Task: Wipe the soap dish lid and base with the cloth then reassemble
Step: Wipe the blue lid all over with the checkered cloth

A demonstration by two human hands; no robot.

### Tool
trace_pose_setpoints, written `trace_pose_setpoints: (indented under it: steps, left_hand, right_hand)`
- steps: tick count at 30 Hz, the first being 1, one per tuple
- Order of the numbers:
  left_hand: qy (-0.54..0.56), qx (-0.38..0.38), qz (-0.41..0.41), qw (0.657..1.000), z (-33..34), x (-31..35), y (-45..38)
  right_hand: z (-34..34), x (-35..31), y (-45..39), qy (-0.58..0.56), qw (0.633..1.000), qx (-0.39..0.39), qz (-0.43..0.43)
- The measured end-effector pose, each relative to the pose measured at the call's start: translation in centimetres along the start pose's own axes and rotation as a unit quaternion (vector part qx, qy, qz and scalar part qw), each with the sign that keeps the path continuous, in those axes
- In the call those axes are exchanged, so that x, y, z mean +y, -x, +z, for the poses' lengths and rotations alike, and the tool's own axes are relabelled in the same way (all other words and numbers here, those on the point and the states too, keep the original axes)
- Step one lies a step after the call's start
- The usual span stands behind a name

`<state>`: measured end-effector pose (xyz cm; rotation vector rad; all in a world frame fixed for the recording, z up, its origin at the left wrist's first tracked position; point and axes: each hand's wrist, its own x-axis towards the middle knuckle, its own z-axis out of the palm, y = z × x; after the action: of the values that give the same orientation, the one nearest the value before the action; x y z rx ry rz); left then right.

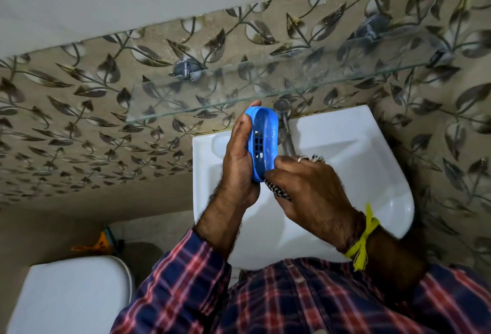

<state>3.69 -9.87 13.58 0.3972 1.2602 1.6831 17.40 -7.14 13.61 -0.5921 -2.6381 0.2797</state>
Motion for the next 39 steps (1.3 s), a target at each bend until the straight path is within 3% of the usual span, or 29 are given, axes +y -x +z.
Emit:
trace_pose_setpoints:
  steps: [6,15,24,31,35,39]
  left_hand:
    - [-0.026,0.001,0.034,0.999,0.0,-0.2,0.6]
    - [-0.019,0.025,0.018,0.999,-0.1,-1.1,1.0]
    - [-0.009,0.083,-0.01,0.996,-0.1,-1.8,1.2]
    - [0.027,0.071,-0.085,0.993,0.0,-2.6,2.2]
    - [0.008,0.085,-0.059,0.995,-0.5,-3.0,1.7]
    - [0.013,0.093,-0.061,0.994,-0.4,-2.2,1.6]
  right_hand:
    - [1.4,0.6,0.9,0.021,0.998,0.063,0.021]
    - [3.3,1.4,1.9,0.046,0.991,0.124,0.01]
    - [4.7,1.9,2.0,0.107,0.985,0.133,-0.007]
    - [4.1,3.3,0.0,0.139,0.983,0.123,0.001]
    - [4.5,2.5,1.7,0.146,0.984,0.099,-0.02]
    - [4.3,2.6,-0.1,0.16,0.983,0.091,0.019]
